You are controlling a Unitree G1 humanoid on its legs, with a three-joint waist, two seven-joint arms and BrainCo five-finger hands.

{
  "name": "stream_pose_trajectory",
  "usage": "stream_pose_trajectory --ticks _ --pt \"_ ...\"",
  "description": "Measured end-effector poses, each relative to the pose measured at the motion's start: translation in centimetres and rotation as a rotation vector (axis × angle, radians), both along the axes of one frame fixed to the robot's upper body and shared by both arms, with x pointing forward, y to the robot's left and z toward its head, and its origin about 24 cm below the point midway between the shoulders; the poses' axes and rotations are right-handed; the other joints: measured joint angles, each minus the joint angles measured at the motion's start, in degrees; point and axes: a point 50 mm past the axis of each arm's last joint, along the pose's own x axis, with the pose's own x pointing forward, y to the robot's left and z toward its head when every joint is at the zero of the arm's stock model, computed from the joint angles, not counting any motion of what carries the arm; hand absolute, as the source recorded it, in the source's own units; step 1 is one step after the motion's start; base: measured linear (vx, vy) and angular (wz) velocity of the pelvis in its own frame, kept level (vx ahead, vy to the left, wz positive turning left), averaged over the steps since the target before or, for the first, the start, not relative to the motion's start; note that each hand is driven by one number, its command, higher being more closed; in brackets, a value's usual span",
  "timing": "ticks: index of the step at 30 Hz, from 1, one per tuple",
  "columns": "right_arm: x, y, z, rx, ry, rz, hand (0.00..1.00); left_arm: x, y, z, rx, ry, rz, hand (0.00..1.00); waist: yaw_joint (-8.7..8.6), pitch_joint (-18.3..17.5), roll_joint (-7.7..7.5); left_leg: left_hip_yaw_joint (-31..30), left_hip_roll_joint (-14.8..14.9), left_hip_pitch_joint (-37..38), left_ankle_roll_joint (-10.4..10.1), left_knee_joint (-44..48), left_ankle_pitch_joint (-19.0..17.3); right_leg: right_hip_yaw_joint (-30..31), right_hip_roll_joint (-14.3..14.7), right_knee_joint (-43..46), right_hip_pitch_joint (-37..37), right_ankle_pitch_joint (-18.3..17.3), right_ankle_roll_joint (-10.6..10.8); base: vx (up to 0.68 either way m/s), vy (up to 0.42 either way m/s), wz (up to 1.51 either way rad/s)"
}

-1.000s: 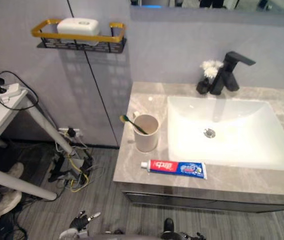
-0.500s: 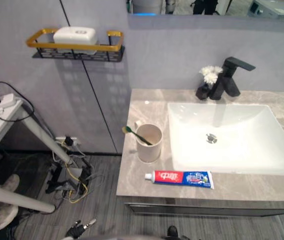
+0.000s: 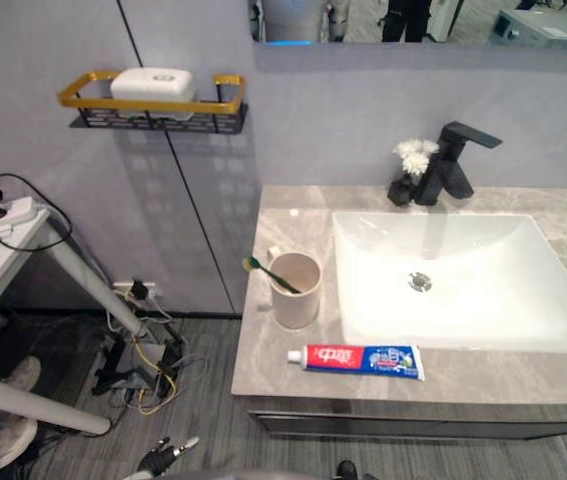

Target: Organize washtable

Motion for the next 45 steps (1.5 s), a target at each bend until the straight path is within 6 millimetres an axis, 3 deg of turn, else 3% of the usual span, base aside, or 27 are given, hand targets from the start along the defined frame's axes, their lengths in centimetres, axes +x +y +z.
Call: stream_pose_trajectory --ticks 4,7,9,10,11,13,14,15,16,18,19,20,22,24,26,27,29,31,35,39,40,45 --pt "-0.2 0.1 0.0 0.003 0.008 -0.001 0.0 0.0 0.1 0.0 0.002 0.001 0.001 0.0 -0.01 0.2 -0.29 0.1 0.1 0.5 -0.1 -0.3 0.6 0.2 0.1 0.6 -0.1 -0.1 -0.1 -0.05 -0.024 -0.02" --pt "0.7 -0.2 0.1 -0.003 -0.016 -0.021 0.0 0.6 -0.1 0.1 0.001 -0.014 -0.009 0.0 -0.09 1.3 -0.11 -0.3 0.9 -3.1 0.2 4.9 -1.3 0.3 0.0 7.9 -4.3 -2.7 -0.7 -0.11 -0.005 0.02" --pt "1.0 -0.3 0.1 -0.006 -0.025 -0.022 0.0 1.5 -0.3 0.4 0.003 -0.043 -0.036 0.0 0.07 1.5 -0.2 -2.3 1.0 -8.0 1.5 9.3 -2.7 1.5 -0.8 11.1 -7.3 -3.1 1.3 -0.17 0.046 0.35" --pt "1.1 -0.3 0.1 -0.006 -0.028 -0.019 0.0 1.7 -0.3 0.4 0.005 -0.052 -0.034 0.0 0.15 1.5 0.59 -2.0 1.6 -8.6 2.2 9.3 -2.3 2.3 -0.6 12.1 -7.4 -3.9 1.9 -0.13 0.016 0.86" --pt "1.6 -0.3 0.2 -0.008 -0.046 -0.014 0.0 1.8 -0.2 0.5 0.008 -0.063 -0.034 0.0 -0.02 2.3 0.66 -4.8 0.7 -9.5 2.5 9.4 -0.9 3.6 -1.1 29.5 -9.1 -12.8 0.6 -0.04 -0.037 0.95" --pt "1.4 0.0 0.2 -0.004 -0.037 -0.004 0.0 1.3 0.0 0.5 0.013 -0.055 -0.025 0.0 0.38 1.9 -0.6 -6.1 -0.1 -9.7 2.4 9.3 0.0 3.4 -1.5 33.2 -6.1 -15.6 0.9 -0.01 -0.076 0.74" --pt "1.9 0.4 0.1 0.001 -0.044 0.034 0.0 1.7 0.7 0.8 0.03 -0.079 -0.012 0.0 2.46 1.3 -1.88 -6.2 -0.6 -11.4 1.9 9.5 0.7 3.0 -1.6 28.6 -4.8 -17.1 1.2 -0.03 -0.106 0.16" --pt "2.7 0.5 0.2 -0.001 -0.063 0.061 0.0 1.7 0.8 0.9 0.035 -0.082 -0.014 0.0 3.23 0.9 -2.36 -6.3 -0.8 -12.7 1.7 9.3 1.7 2.6 -1.2 25.7 -4.5 -17.2 1.2 -0.05 -0.162 0.18" --pt "4.6 0.8 0.5 -0.007 -0.116 0.098 0.0 2.1 0.6 0.9 0.031 -0.089 -0.02 0.0 3.17 0.7 -3.09 -6.9 -0.9 -14.6 1.2 8.4 3.7 1.1 -0.9 20.9 -4.1 -17.0 0.9 -0.09 -0.176 0.33" --pt "7.2 0.9 1.1 -0.025 -0.189 0.136 0.0 3.1 -0.4 1.0 0.01 -0.113 -0.02 0.0 3.05 2.7 -1.35 -8.4 0.2 -17.1 -0.1 7.6 6.4 -1.2 0.5 16.5 -3.7 -15.7 -1.2 -0.19 -0.188 0.48" --pt "7.7 1.1 1.2 -0.02 -0.203 0.136 0.0 3.1 -0.9 0.9 -0.001 -0.109 -0.017 0.0 2.88 3.2 -1.01 -8.1 1.3 -17.4 -1.7 6.3 9.0 -2.1 1.4 15.8 -3.6 -14.1 -2.6 -0.22 -0.12 0.32" --pt "7.6 1.3 1.1 -0.014 -0.199 0.135 0.0 3.1 -0.8 0.9 0.003 -0.109 -0.015 0.0 2.95 3.2 -1.1 -7.9 2.1 -17.0 -2.0 5.6 9.6 -2.7 1.6 15.1 -3.4 -13.3 -3.1 -0.21 -0.095 0.2" --pt "7.5 1.5 1.1 -0.01 -0.196 0.126 0.0 3.1 -0.9 0.9 0.006 -0.115 -0.003 0.0 2.94 3.4 -0.76 -6.8 4.8 -17.1 -2.0 10.9 6.5 -3.2 3.1 14.3 -2.9 -12.7 -3.9 -0.19 -0.08 -0.1" --pt "7.6 0.6 1.3 -0.035 -0.2 0.131 0.0 2.6 -0.8 0.8 0.006 -0.107 0.017 0.0 2.52 3.5 -0.99 -9.7 5.2 -14.9 -2.2 16.6 3.0 -2.4 3.1 13.4 -3.0 -11.5 -4.1 -0.15 -0.034 -0.26" --pt "7.3 -0.2 1.4 -0.055 -0.191 0.128 0.0 2.0 -0.7 0.6 0.005 -0.089 0.024 0.0 1.14 3.2 -0.3 -11.0 5.6 -12.1 -3.6 11.2 1.9 -1.8 3.7 10.7 -3.2 -9.9 -3.6 -0.12 0.092 -0.03" --pt "7.0 -0.4 1.3 -0.058 -0.182 0.125 0.0 2.0 -0.3 0.6 0.013 -0.087 0.034 0.0 1.07 3.0 -0.61 -10.3 4.9 -11.0 -3.1 6.3 1.9 -1.3 3.3 8.8 -3.5 -8.4 -2.9 -0.18 0.171 -0.13" --pt "5.7 0.3 0.9 -0.032 -0.152 0.113 0.0 1.8 0.7 0.8 0.04 -0.081 0.034 0.0 1.38 2.2 -2.71 -8.5 3.6 -9.5 -2.6 0.8 4.6 -1.0 2.2 6.1 -4.0 -6.2 -2.4 -0.12 0.12 -0.28" --pt "4.0 1.4 0.4 0.007 -0.115 0.088 0.0 1.2 1.7 0.7 0.061 -0.048 0.03 0.0 0.08 1.5 -3.96 -8.3 1.4 -6.6 -1.7 -4.3 7.7 -1.1 0.5 4.2 -2.4 -4.4 -1.8 0.01 0.098 -0.02" --pt "1.5 1.2 0.1 0.013 -0.049 0.066 0.0 0.6 1.5 0.5 0.062 -0.029 0.011 0.0 -0.15 0.4 -3.08 -7.2 -0.7 -2.6 -0.6 -9.8 9.5 0.0 -0.8 3.3 -1.1 -4.3 -0.8 0.0 0.085 -0.1" --pt "1.0 1.0 0.0 0.012 -0.032 0.064 0.0 0.1 1.3 0.3 0.055 -0.008 0.003 0.0 -0.26 -0.4 -2.58 -5.9 -1.6 -0.5 -0.2 -12.7 10.2 1.3 -1.3 3.0 -1.2 -4.4 0.2 0.07 0.057 -0.15" --pt "1.1 1.4 -0.1 0.026 -0.023 0.08 0.0 -0.5 1.0 0.1 0.037 0.015 -0.031 0.0 -0.42 -3.5 -3.52 -6.5 -2.1 0.9 0.5 -12.7 10.1 0.8 -1.3 2.6 -0.3 -4.4 0.4 0.03 0.009 -0.01" --pt "1.1 1.4 -0.1 0.026 -0.023 0.08 0.0 -0.5 1.0 0.0 0.037 0.016 -0.031 0.0 -0.41 -3.5 -3.49 -6.5 -2.1 0.9 0.5 -12.7 10.1 0.8 -1.3 2.6 -0.3 -4.4 0.4 0.0 0.0 0.0"
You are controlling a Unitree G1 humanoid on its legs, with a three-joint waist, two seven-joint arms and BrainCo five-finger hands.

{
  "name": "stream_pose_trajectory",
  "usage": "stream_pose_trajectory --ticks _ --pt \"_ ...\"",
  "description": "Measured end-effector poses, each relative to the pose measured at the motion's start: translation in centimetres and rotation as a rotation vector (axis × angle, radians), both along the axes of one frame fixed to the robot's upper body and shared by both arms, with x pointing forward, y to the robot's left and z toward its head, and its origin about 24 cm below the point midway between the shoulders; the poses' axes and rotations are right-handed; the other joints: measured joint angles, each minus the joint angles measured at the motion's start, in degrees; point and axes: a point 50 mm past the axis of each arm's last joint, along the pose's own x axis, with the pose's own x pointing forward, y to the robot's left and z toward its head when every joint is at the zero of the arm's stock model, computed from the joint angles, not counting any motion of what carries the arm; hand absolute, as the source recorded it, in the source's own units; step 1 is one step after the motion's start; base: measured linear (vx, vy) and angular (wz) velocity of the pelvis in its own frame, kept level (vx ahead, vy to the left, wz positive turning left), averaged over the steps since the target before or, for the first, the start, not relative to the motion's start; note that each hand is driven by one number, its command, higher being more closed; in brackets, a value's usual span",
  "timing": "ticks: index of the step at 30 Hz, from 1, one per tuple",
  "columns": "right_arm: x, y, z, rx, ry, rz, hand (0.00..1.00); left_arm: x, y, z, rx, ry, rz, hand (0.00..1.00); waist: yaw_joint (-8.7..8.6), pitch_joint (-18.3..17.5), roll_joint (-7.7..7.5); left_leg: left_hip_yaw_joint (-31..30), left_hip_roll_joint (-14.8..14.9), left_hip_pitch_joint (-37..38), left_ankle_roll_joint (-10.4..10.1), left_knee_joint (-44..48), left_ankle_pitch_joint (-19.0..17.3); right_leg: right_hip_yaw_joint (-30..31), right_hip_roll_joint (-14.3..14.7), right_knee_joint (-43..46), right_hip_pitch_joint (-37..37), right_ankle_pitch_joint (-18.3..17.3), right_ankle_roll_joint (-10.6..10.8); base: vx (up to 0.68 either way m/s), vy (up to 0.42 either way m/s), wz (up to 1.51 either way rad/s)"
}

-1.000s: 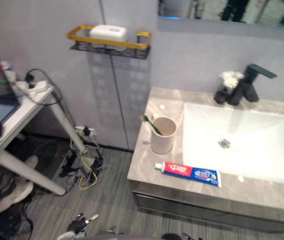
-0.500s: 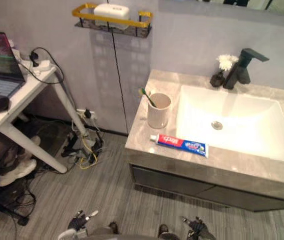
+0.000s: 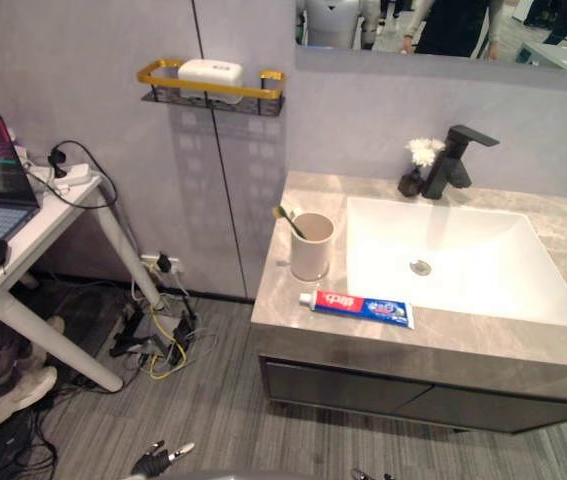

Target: Organize washtable

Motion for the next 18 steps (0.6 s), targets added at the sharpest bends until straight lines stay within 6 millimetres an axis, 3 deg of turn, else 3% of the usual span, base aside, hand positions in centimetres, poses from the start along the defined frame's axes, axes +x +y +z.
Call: stream_pose_trajectory --ticks 12,18 --pt "-0.8 0.0 0.0 -0.005 0.013 0.002 0.0 -0.5 0.2 -0.1 -0.007 0.009 0.044 0.0 0.27 0.1 0.03 0.7 0.0 1.0 0.0 0.0 0.0 0.6 0.0 0.6 0.3 0.0 -0.1 0.0 0.0 -0.02" --pt "-1.4 0.0 0.0 -0.013 0.019 0.026 0.0 -1.8 0.9 -0.1 0.012 0.035 0.065 0.0 0.26 0.2 -0.1 0.9 0.1 1.0 0.0 0.0 0.0 0.7 0.0 0.5 0.3 0.0 0.0 0.0 0.0 -0.01"
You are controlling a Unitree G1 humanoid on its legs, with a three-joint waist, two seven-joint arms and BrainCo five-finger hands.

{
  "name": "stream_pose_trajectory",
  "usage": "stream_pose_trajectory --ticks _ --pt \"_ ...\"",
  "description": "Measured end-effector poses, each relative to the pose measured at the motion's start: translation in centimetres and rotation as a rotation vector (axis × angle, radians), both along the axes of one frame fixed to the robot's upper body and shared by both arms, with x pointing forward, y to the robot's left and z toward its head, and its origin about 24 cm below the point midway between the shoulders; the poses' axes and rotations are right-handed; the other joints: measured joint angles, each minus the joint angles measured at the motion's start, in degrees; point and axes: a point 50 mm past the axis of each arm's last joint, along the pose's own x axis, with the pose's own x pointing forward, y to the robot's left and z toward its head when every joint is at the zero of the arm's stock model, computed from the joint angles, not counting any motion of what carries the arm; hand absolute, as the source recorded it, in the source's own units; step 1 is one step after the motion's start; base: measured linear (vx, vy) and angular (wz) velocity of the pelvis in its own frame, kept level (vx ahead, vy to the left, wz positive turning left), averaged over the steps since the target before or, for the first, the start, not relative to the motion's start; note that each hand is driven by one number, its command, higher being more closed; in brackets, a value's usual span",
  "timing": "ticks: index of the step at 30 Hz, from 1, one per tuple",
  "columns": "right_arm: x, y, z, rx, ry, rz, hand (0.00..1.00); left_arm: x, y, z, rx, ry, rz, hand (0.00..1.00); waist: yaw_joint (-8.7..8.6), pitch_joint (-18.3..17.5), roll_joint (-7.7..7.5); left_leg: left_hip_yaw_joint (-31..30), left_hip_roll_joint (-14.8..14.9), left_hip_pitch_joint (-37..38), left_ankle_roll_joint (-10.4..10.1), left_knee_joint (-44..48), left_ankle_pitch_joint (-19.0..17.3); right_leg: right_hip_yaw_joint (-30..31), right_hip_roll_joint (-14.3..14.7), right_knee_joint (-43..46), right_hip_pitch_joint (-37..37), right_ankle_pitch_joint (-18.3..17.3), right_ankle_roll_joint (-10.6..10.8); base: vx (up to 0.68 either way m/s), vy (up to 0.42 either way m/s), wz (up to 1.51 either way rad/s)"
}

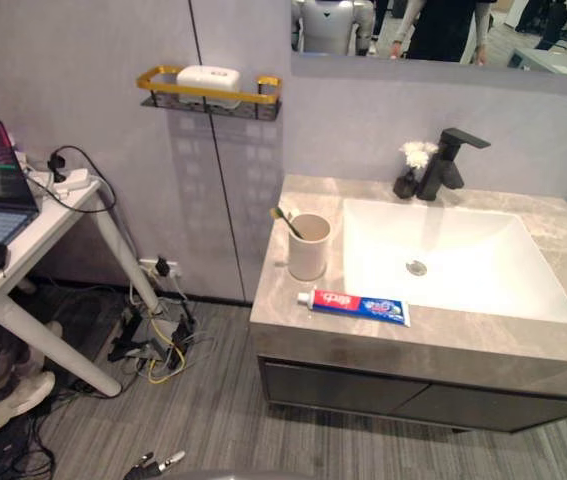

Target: Organize washtable

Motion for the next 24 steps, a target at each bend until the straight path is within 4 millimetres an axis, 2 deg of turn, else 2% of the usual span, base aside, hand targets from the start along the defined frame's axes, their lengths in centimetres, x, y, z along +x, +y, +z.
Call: stream_pose_trajectory --ticks 3,4,5,6,8,9,10,11,14,15,16,17,19,21,24 --pt "0.1 0.0 0.0 0.0 -0.002 0.005 0.0 -0.2 0.2 0.0 0.003 0.001 0.02 0.0 0.01 0.7 -0.24 0.5 0.0 0.8 -0.1 0.1 -0.1 0.3 0.0 0.0 0.7 0.0 0.0 -0.01 -0.001 -0.04" --pt "0.1 0.1 0.0 0.001 -0.003 0.005 0.0 -0.3 0.3 0.0 0.006 0.004 0.027 0.0 0.16 1.5 -0.45 1.0 0.1 1.0 0.0 1.5 -1.0 0.7 0.0 0.1 1.2 0.0 0.0 -0.03 -0.001 -0.23" --pt "0.4 0.1 0.0 0.001 -0.009 0.006 0.0 -0.6 0.4 0.0 0.009 0.009 0.038 0.0 0.23 2.4 -0.65 1.7 0.4 -0.1 0.0 5.2 -3.1 1.7 0.0 0.6 1.2 0.0 0.1 -0.04 0.003 -0.33" --pt "0.7 0.1 0.0 0.001 -0.017 0.008 0.0 -0.7 0.5 0.0 0.012 0.009 0.048 0.0 0.31 2.7 -0.16 2.3 0.8 -0.7 0.0 7.7 -4.4 2.4 0.0 0.9 1.1 0.0 0.1 -0.06 0.001 -0.46" --pt "1.6 -0.2 0.2 -0.01 -0.044 0.016 0.0 -0.9 0.5 0.0 0.021 0.017 0.069 0.0 0.33 3.7 0.09 4.2 2.7 -5.5 0.0 16.8 -9.1 4.9 0.9 2.8 -1.6 0.1 0.2 -0.11 0.014 -0.56" --pt "2.7 -0.4 0.3 -0.018 -0.067 0.033 0.0 -0.9 0.5 0.0 0.022 0.016 0.068 0.0 0.23 4.0 0.73 4.8 4.2 -9.6 0.1 22.3 -11.7 5.9 1.9 4.2 -4.4 0.2 0.3 -0.12 0.029 -0.47" --pt "3.0 -0.5 0.4 -0.022 -0.073 0.048 0.0 -0.4 0.5 0.1 0.024 0.005 0.065 0.0 0.22 4.3 1.19 5.0 4.9 -11.0 0.1 24.6 -12.7 6.4 2.3 4.8 -5.3 0.3 0.4 -0.14 0.038 -0.42" --pt "4.0 -0.6 0.6 -0.028 -0.094 0.065 0.0 0.3 0.7 0.2 0.03 -0.018 0.059 0.0 0.23 6.2 1.16 5.4 5.8 -12.5 0.5 27.3 -13.8 6.9 2.8 5.2 -6.2 0.4 0.6 -0.1 0.041 -0.25" --pt "4.0 -0.4 0.5 -0.025 -0.089 0.089 0.0 1.2 1.1 0.6 0.054 -0.051 0.058 0.0 0.44 7.2 1.49 5.9 6.7 -14.1 1.3 27.3 -13.6 3.7 1.6 6.7 -6.6 -0.2 -0.7 -0.04 0.057 0.01" --pt "4.0 -0.5 0.6 -0.03 -0.088 0.109 0.0 1.3 1.4 0.7 0.07 -0.055 0.058 0.0 0.97 7.1 1.5 5.9 7.2 -13.6 0.9 27.0 -13.3 1.4 1.5 10.9 -6.5 -2.0 -2.1 0.05 -0.013 -0.07" --pt "4.1 -0.4 0.6 -0.03 -0.089 0.128 0.0 1.8 1.7 1.0 0.089 -0.073 0.042 0.0 1.94 6.8 1.07 6.3 7.5 -12.9 0.2 26.1 -13.0 -0.2 1.4 10.4 -5.4 -2.8 -1.6 0.08 -0.059 -0.12" --pt "4.0 -0.3 0.6 -0.031 -0.087 0.154 0.0 2.2 1.9 1.2 0.108 -0.085 0.028 0.0 2.65 6.5 0.68 6.4 7.3 -12.8 -0.4 25.5 -12.5 -1.0 1.5 7.7 -4.5 -2.2 0.0 0.06 -0.094 -0.14" --pt "4.6 -0.3 0.7 -0.04 -0.095 0.191 0.0 3.4 1.8 1.7 0.127 -0.132 0.003 0.0 3.32 5.3 1.27 6.2 8.0 -12.5 -1.6 22.4 -10.4 -1.3 2.8 3.4 -3.7 0.0 -0.5 0.07 -0.139 0.01" --pt "5.6 0.0 0.9 -0.046 -0.124 0.237 0.0 5.6 1.6 2.7 0.162 -0.223 -0.027 0.0 3.28 5.4 1.89 5.2 8.1 -11.4 -2.7 19.3 -8.1 -2.3 3.8 0.4 -2.4 1.5 -1.5 0.09 -0.149 0.17" --pt "6.7 0.0 1.1 -0.076 -0.147 0.293 0.0 10.9 0.8 7.0 0.281 -0.494 -0.106 0.0 3.38 5.6 4.58 2.3 9.4 -11.5 -4.4 17.3 -5.9 -4.5 5.9 -0.5 -1.6 1.9 -2.1 0.02 -0.119 0.33"
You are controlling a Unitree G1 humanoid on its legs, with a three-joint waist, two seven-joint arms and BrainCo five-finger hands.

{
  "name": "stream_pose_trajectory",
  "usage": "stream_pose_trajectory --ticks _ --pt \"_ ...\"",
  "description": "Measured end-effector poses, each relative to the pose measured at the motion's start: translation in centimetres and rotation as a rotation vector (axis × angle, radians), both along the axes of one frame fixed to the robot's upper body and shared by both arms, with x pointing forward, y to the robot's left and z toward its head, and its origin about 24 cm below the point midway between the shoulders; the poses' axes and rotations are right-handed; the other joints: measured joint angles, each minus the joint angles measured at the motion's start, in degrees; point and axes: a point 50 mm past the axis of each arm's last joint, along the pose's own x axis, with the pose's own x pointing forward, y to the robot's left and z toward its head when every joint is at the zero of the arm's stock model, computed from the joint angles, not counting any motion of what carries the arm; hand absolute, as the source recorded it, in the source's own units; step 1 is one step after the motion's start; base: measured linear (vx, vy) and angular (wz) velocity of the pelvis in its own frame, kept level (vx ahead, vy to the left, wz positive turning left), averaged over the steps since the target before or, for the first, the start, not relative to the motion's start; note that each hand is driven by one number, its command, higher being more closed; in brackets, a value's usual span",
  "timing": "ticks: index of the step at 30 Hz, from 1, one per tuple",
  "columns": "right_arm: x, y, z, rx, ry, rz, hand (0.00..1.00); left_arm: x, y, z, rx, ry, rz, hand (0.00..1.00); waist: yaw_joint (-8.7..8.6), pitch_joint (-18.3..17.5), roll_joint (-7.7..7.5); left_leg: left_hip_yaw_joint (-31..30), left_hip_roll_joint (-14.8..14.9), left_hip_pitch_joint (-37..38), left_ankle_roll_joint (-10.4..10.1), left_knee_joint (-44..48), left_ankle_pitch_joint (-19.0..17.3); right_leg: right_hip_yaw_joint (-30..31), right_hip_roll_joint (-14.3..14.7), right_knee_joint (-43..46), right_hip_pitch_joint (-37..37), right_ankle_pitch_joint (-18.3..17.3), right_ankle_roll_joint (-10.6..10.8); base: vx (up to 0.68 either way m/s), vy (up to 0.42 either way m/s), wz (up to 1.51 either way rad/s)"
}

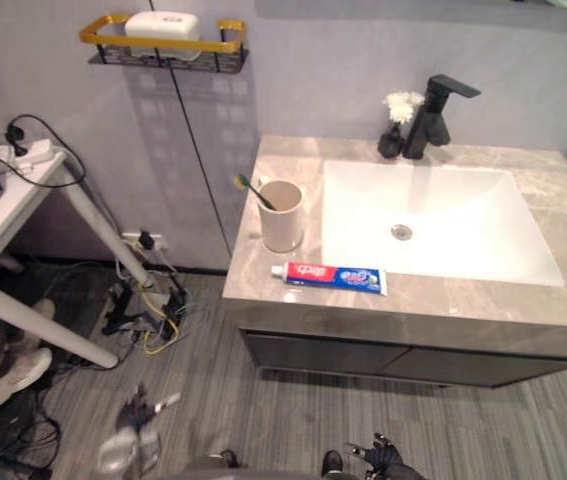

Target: Organize washtable

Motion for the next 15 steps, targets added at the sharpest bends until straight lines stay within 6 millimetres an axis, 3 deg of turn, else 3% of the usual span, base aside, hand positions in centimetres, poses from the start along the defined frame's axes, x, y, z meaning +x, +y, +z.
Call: stream_pose_trajectory --ticks 1,5,6,11,13,15 --pt "0.4 -0.1 0.1 -0.014 -0.007 0.017 0.0 1.7 -0.3 1.7 0.047 -0.09 -0.028 0.0 -0.07 0.4 0.86 -1.0 0.7 0.0 -0.3 0.3 0.2 -1.1 0.7 0.0 0.5 0.1 -0.1 -0.02 -0.099 0.26" --pt "0.9 -0.8 0.4 -0.048 -0.026 0.028 0.0 4.3 -2.6 6.1 0.168 -0.3 -0.138 0.0 -0.16 0.4 1.59 -2.3 0.4 0.5 -0.8 0.0 0.6 -1.5 0.7 0.8 0.6 -0.5 -1.4 -0.05 -0.029 0.02" --pt "0.8 -1.1 0.4 -0.055 -0.023 0.028 0.0 4.5 -3.4 7.5 0.208 -0.36 -0.191 0.0 -0.2 0.1 1.99 -1.9 0.1 1.4 -0.2 -1.2 1.0 -1.2 0.5 0.8 0.6 -0.4 -1.5 -0.05 0.029 -0.06" --pt "-0.2 -0.7 0.1 -0.04 0.0 0.023 0.0 5.0 -6.2 13.0 0.332 -0.603 -0.378 0.0 -0.31 -0.3 1.01 -1.7 -1.5 2.6 0.7 -5.6 2.6 -1.1 -0.4 -0.6 0.4 0.0 -0.8 -0.07 0.031 0.01" --pt "-0.2 -0.5 0.1 -0.038 0.004 0.048 0.0 4.9 -7.2 16.3 0.408 -0.747 -0.492 0.0 -0.28 -0.8 1.16 -1.5 -2.4 3.4 0.8 -7.7 3.7 -0.9 -0.8 -2.2 0.5 1.1 -0.9 0.0 0.0 0.0" --pt "-0.2 -0.2 0.1 -0.035 0.007 0.077 0.0 4.7 -7.8 17.6 0.436 -0.81 -0.54 0.0 -0.29 -1.4 1.45 -1.3 -2.8 3.8 1.1 -8.8 4.3 -0.9 -1.0 -3.0 0.7 1.6 -0.7 0.07 0.025 -0.03"
